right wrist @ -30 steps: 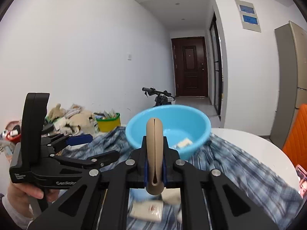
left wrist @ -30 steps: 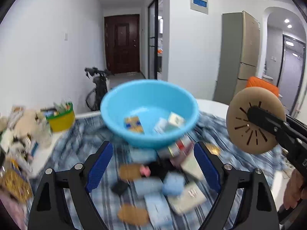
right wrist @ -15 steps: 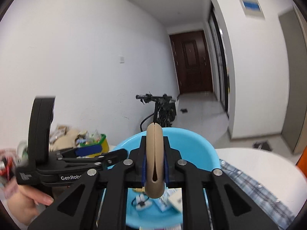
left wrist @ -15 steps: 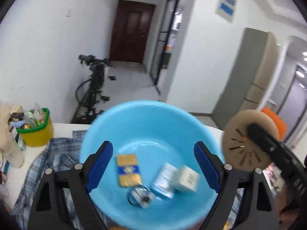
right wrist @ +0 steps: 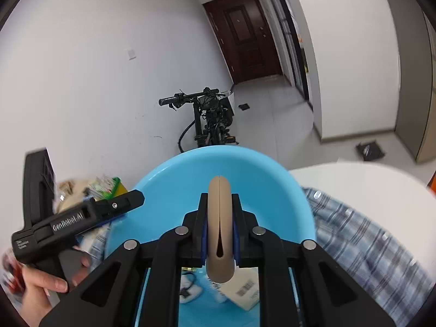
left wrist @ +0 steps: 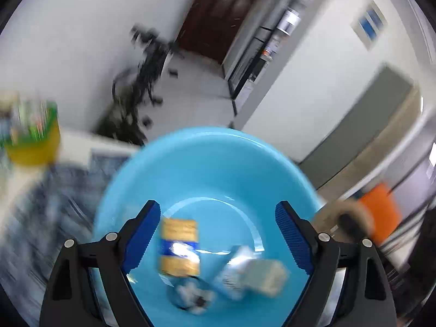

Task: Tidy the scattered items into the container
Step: 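Carry the tan disc in the right gripper over the blue basin, then open the right gripper to drop the disc into the basin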

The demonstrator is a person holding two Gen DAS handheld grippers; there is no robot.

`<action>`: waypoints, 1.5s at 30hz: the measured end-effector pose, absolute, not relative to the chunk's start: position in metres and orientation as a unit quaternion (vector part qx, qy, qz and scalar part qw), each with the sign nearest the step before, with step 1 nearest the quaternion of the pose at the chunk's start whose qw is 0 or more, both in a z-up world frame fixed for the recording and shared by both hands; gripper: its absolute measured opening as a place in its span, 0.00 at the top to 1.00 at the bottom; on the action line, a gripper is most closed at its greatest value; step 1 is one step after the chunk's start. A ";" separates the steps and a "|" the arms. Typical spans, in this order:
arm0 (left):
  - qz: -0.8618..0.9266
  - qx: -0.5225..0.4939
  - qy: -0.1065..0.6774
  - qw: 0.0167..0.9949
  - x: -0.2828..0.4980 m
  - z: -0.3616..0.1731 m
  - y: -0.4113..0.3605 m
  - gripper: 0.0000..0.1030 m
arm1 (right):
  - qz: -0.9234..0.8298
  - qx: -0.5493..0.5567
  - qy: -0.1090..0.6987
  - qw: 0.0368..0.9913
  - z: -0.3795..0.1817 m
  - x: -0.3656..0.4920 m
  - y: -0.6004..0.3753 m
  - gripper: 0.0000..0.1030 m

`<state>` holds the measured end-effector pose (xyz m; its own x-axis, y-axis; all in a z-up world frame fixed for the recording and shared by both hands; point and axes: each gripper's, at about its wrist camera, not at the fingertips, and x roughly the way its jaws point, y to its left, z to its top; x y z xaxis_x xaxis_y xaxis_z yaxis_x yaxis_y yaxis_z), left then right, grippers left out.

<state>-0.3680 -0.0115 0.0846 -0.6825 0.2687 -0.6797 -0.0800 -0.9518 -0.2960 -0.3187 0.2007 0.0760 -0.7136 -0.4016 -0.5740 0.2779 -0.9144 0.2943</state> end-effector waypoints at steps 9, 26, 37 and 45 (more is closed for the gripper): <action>0.915 -0.394 -0.004 0.090 -0.359 0.087 0.021 0.14 | -0.919 0.333 -0.087 0.192 0.088 -0.326 0.189 0.88; 0.912 -0.401 -0.006 0.087 -0.360 0.090 0.016 0.14 | -0.913 0.350 -0.085 0.193 0.081 -0.333 0.179 0.81; 0.911 -0.405 0.003 0.083 -0.361 0.084 0.014 0.14 | -0.921 0.335 -0.095 0.173 0.081 -0.327 0.187 0.07; 0.912 -0.400 0.008 0.094 -0.351 0.087 0.011 0.14 | -0.920 0.343 -0.085 0.171 0.077 -0.322 0.193 0.06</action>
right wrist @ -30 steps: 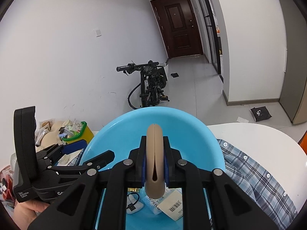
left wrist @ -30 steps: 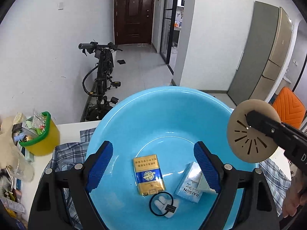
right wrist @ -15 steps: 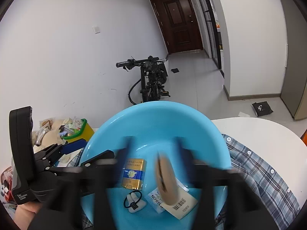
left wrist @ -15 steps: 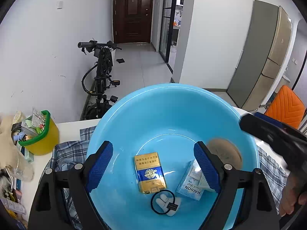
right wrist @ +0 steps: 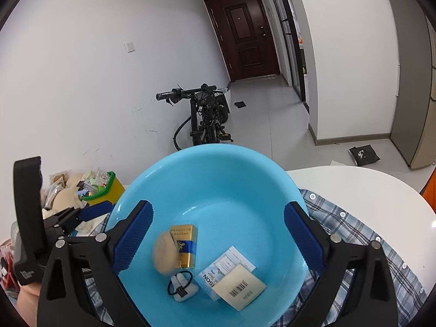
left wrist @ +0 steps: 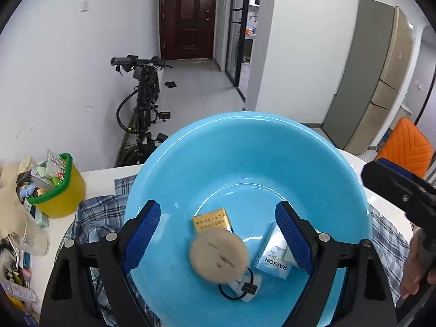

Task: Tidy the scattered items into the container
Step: 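Open the right gripper to drop the disc into the basin, then withdraw both tools up and back from the basin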

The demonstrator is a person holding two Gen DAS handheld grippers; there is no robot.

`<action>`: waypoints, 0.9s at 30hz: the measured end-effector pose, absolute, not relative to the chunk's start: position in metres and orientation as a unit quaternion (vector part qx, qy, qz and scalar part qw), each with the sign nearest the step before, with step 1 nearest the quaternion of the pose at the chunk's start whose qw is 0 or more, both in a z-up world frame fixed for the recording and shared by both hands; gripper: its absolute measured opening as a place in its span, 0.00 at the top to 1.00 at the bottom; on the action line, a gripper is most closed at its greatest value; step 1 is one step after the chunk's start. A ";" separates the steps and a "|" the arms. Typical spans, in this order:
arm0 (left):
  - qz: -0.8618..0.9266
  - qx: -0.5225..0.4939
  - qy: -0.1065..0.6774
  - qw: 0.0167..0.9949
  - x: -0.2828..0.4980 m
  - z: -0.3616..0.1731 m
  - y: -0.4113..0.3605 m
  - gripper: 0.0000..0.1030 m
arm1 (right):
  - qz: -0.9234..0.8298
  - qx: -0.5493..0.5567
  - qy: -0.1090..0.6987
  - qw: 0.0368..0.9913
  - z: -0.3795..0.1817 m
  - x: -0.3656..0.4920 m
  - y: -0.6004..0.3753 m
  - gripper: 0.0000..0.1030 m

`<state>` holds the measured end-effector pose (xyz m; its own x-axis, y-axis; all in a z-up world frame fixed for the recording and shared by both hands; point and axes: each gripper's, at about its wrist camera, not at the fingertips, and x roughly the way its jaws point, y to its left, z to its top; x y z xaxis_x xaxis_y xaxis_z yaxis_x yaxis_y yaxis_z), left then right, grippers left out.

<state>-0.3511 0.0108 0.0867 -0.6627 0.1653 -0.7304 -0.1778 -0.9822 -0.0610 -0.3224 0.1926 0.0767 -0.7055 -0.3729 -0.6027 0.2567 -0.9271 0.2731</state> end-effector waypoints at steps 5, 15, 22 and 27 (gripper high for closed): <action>0.913 -0.396 0.010 0.098 -0.345 0.090 0.008 0.14 | -0.921 0.342 -0.071 0.170 0.077 -0.318 0.193 0.06; 0.910 -0.405 -0.005 0.089 -0.346 0.084 0.006 0.14 | -0.920 0.346 -0.072 0.171 0.077 -0.313 0.194 0.06; 0.928 -0.360 0.034 0.094 -0.308 0.096 0.011 0.14 | -0.918 0.340 -0.078 0.186 0.079 -0.289 0.207 0.06; 0.918 -0.386 -0.004 0.089 -0.266 0.091 0.000 0.14 | -0.921 0.328 -0.068 0.199 0.082 -0.244 0.216 0.06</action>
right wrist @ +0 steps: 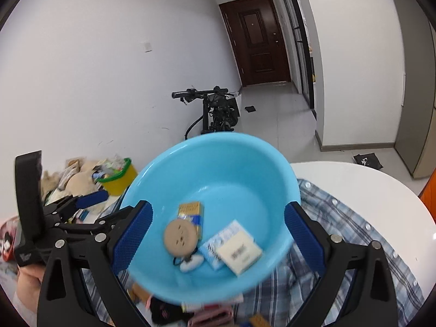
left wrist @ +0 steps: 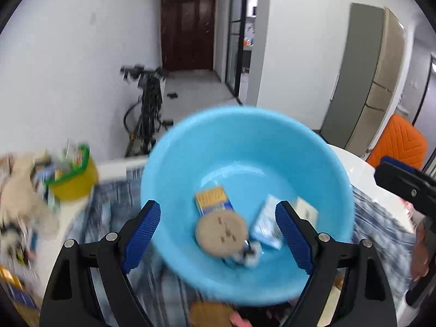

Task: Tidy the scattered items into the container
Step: 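Withdraw both tools up and back from the basin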

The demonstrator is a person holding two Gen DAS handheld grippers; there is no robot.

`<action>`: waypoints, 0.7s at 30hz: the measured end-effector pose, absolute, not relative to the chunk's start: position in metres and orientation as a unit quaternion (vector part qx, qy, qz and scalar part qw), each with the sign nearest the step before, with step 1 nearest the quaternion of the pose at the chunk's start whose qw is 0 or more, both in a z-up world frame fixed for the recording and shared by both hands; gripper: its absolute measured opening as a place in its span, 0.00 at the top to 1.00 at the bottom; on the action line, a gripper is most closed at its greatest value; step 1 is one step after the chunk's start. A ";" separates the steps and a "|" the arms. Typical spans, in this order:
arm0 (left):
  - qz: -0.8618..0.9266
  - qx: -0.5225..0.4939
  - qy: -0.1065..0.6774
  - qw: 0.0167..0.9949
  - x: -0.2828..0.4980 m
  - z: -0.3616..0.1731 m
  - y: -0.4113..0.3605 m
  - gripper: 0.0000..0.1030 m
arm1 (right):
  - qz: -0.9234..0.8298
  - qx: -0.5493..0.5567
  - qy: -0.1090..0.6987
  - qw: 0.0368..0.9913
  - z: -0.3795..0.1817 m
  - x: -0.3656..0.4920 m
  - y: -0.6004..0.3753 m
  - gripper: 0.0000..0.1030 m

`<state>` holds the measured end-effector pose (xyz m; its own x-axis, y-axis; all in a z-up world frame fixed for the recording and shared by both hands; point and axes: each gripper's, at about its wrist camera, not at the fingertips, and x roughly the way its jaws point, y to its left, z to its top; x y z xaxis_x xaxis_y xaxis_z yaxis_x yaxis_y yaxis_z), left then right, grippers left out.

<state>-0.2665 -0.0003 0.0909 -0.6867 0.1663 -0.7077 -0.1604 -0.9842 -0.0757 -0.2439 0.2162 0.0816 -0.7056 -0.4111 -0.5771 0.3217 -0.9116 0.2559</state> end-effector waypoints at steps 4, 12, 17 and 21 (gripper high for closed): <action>0.922 -0.374 0.040 0.091 -0.210 0.103 0.007 0.14 | -0.914 0.362 -0.049 0.177 0.081 -0.200 0.224 0.06; 0.936 -0.320 0.081 0.124 -0.133 0.136 0.032 0.14 | -0.926 0.330 -0.048 0.177 0.117 -0.129 0.238 0.06; 0.940 -0.300 0.079 0.141 -0.114 0.152 0.035 0.14 | -0.938 0.302 -0.026 0.166 0.139 -0.112 0.236 0.06; 0.945 -0.287 0.070 0.142 -0.104 0.157 0.033 0.14 | -0.944 0.287 -0.015 0.165 0.144 -0.103 0.232 0.06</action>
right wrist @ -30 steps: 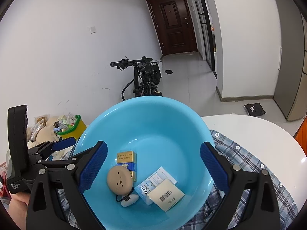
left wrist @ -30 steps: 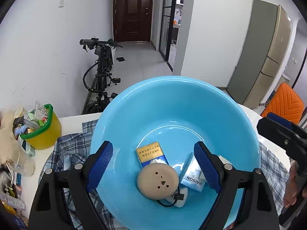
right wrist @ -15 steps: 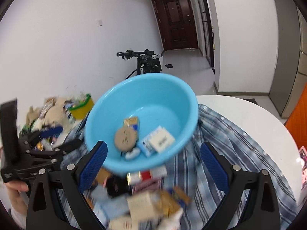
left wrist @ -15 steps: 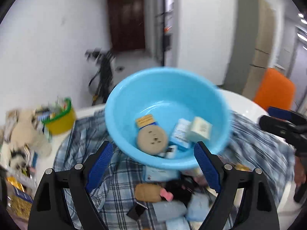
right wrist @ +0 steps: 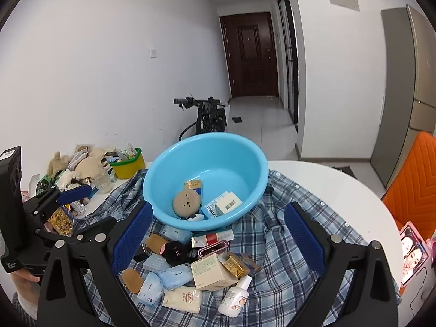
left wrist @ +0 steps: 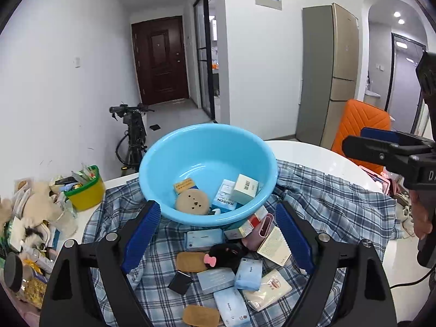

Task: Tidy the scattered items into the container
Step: 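Withdraw both tools up and back from the basin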

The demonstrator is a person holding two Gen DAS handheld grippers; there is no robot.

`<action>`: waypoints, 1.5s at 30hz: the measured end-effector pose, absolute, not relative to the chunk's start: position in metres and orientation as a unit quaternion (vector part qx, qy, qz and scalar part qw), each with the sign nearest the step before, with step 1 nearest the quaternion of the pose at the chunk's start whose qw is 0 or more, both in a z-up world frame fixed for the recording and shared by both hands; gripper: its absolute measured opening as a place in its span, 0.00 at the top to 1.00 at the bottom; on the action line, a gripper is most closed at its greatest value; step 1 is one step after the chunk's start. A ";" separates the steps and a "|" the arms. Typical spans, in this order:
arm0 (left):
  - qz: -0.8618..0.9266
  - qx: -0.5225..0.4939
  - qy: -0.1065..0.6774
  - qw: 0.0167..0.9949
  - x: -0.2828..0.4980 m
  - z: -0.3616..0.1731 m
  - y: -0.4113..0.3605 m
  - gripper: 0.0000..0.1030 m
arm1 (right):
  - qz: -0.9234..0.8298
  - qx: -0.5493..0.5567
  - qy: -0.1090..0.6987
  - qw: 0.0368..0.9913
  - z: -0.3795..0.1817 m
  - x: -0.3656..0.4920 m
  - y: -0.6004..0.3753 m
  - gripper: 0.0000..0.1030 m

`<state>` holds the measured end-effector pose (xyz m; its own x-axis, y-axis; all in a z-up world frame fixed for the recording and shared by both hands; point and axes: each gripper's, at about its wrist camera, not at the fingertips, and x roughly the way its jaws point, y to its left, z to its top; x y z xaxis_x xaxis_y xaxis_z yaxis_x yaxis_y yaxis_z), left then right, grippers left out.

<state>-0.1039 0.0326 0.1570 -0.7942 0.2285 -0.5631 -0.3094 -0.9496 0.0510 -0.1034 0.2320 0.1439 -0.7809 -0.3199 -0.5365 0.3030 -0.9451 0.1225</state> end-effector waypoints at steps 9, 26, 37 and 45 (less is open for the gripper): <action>0.976 -0.146 0.060 0.147 -0.049 0.169 0.016 0.14 | -0.974 0.110 -0.015 0.196 0.144 -0.041 0.230 0.06; 0.985 -0.079 0.044 0.148 0.009 0.134 0.001 0.00 | -0.984 0.025 0.006 0.174 0.102 0.018 0.218 0.00; 0.988 -0.107 0.031 0.106 0.017 0.079 -0.011 0.00 | -0.986 0.048 0.020 0.159 0.056 0.029 0.218 0.00; 0.990 -0.114 0.009 0.077 0.019 0.051 -0.017 0.00 | -0.986 0.076 0.006 0.148 0.019 0.026 0.219 0.00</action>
